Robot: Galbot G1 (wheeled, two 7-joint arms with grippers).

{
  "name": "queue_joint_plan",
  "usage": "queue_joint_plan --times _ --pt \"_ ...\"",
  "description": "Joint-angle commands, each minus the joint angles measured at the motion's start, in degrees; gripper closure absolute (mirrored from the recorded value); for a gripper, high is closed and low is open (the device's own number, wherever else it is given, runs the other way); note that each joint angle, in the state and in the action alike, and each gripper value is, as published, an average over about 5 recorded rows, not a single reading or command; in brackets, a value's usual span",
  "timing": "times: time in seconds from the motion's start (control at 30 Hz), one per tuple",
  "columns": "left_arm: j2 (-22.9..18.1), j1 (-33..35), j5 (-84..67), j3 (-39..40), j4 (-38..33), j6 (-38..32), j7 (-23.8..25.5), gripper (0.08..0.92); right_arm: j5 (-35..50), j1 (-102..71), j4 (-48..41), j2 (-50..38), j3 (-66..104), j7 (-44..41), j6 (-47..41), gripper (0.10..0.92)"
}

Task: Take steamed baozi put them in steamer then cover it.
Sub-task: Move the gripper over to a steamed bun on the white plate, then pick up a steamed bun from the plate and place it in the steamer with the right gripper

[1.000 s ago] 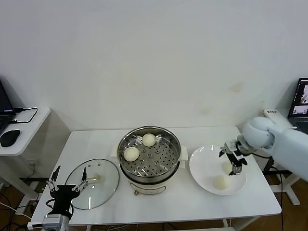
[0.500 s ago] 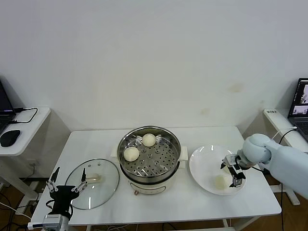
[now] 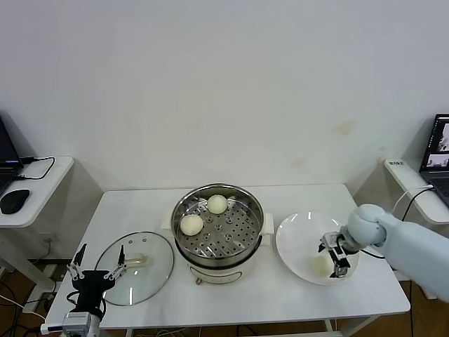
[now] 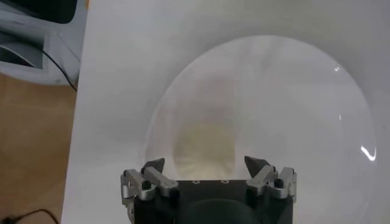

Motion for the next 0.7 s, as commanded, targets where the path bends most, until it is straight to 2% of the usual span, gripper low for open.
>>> queue_joint_plan --times 0.03,0.2,0.57,0.7 --pt "-0.04 0.01 0.03 -0.02 0.09 -0.02 -0.04 0.177 -0.65 -1.19 -1.32 1.57 0.72 0.49 -0.08 0.258" --pt "-0.08 0.02 0.03 -0.10 0.12 -0.07 -0.08 0.177 -0.92 -1.35 -1.98 2.31 0.75 0.70 -0.16 0.303" --pt "-0.14 0.07 0.01 -0.09 0.01 -0.09 -0.09 0.177 -0.38 -0.89 -1.73 1.83 1.35 0.45 -0.74 0.545" --pt "-0.09 0.08 0.01 -0.04 -0.14 -0.07 -0.06 0.177 1.28 1.32 -0.59 0.09 1.27 0.08 -0.75 0.537"
